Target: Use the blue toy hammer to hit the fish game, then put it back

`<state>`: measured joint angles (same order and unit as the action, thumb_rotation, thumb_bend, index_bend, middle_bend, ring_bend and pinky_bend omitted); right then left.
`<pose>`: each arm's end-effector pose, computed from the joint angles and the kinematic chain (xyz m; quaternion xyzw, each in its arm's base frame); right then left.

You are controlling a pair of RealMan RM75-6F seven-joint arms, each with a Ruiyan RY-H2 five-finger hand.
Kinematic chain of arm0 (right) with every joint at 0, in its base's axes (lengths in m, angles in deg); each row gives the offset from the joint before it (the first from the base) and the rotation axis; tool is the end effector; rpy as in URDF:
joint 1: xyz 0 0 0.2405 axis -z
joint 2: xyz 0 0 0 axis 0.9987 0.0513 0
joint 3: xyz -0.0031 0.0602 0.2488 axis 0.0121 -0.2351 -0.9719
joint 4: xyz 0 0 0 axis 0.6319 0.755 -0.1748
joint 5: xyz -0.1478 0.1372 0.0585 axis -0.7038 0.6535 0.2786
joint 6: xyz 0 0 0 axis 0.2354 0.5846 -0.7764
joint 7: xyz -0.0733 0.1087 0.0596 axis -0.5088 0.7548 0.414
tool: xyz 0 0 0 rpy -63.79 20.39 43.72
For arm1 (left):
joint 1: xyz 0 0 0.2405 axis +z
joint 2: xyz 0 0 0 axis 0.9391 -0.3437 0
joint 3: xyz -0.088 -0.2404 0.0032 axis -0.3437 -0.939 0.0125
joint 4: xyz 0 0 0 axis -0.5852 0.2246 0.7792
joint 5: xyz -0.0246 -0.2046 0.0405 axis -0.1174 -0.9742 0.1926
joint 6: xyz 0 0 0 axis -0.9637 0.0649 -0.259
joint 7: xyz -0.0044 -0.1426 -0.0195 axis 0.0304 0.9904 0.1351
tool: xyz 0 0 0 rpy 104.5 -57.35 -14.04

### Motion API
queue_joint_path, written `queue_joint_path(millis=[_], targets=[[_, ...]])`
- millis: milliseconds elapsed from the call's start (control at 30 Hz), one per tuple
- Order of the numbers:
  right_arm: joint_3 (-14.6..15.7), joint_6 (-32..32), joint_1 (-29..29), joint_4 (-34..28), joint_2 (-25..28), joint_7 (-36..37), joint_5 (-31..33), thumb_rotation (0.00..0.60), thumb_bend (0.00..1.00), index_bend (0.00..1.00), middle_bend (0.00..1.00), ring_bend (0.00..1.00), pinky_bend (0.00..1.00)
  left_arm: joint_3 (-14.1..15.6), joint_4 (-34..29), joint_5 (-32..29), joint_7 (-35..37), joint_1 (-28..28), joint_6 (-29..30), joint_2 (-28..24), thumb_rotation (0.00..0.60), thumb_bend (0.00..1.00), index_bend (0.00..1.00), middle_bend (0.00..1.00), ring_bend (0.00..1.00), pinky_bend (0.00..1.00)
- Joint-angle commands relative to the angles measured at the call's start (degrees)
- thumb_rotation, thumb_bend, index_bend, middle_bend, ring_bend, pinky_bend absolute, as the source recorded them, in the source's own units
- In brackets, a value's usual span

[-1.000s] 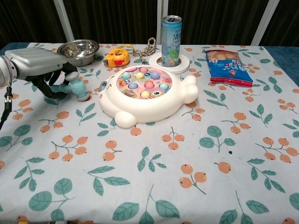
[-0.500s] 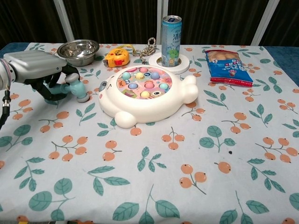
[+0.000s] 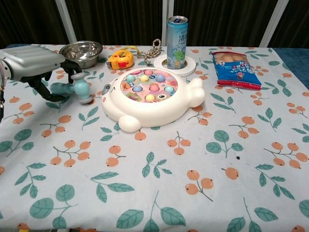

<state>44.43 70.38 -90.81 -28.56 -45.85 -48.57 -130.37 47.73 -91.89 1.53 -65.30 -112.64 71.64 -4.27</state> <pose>-0.3147 -0.1777 0.1854 0.5872 -0.3917 0.3991 0.5853 -0.2055 0.3573 0.0025 -0.7946 -0.2962 -0.2807 0.4496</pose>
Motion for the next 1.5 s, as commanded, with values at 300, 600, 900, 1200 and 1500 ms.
queue_joint_path(millis=[300, 600, 900, 1200, 1500], targets=[[0.02, 0.10, 0.06, -0.06, 0.01, -0.08, -0.04, 0.600, 0.08, 0.00, 0.02, 0.00, 0.00, -0.24, -2.06, -0.12, -1.81, 0.60, 0.51, -0.66, 0.581, 0.27, 0.25, 0.38, 0.22, 0.48], [0.03, 0.48, 0.28, -0.13, 0.09, -0.11, -0.06, 0.600, 0.08, 0.00, 0.02, 0.00, 0.00, -1.00, -2.04, -0.31, -1.55, 0.79, 0.73, -0.67, 0.580, 0.27, 0.25, 0.38, 0.22, 0.48], [-0.05, 0.90, 0.34, -0.39, 0.60, -0.35, -0.47, 0.600, 0.08, 0.00, 0.02, 0.00, 0.00, -4.09, -7.03, 3.95, 7.97, 5.41, 11.30, -6.10, 0.600, 0.27, 0.13, 0.18, 0.03, 0.17], [-0.42, -0.11, -0.71, 0.02, 2.29, 2.45, -1.14, 0.600, 0.09, 0.00, 0.02, 0.00, 0.00, -4.33, -11.92, -0.79, 16.14, 16.88, 20.94, -15.45, 0.600, 0.24, 0.13, 0.16, 0.01, 0.11], [-0.76, -2.06, -3.09, 1.47, 1.99, 5.48, -2.72, 0.600, 0.10, 0.00, 0.02, 0.00, 0.00, 0.16, -17.37, -0.51, 13.06, 28.80, 33.40, -17.10, 0.600, 0.24, 0.13, 0.16, 0.01, 0.09]])
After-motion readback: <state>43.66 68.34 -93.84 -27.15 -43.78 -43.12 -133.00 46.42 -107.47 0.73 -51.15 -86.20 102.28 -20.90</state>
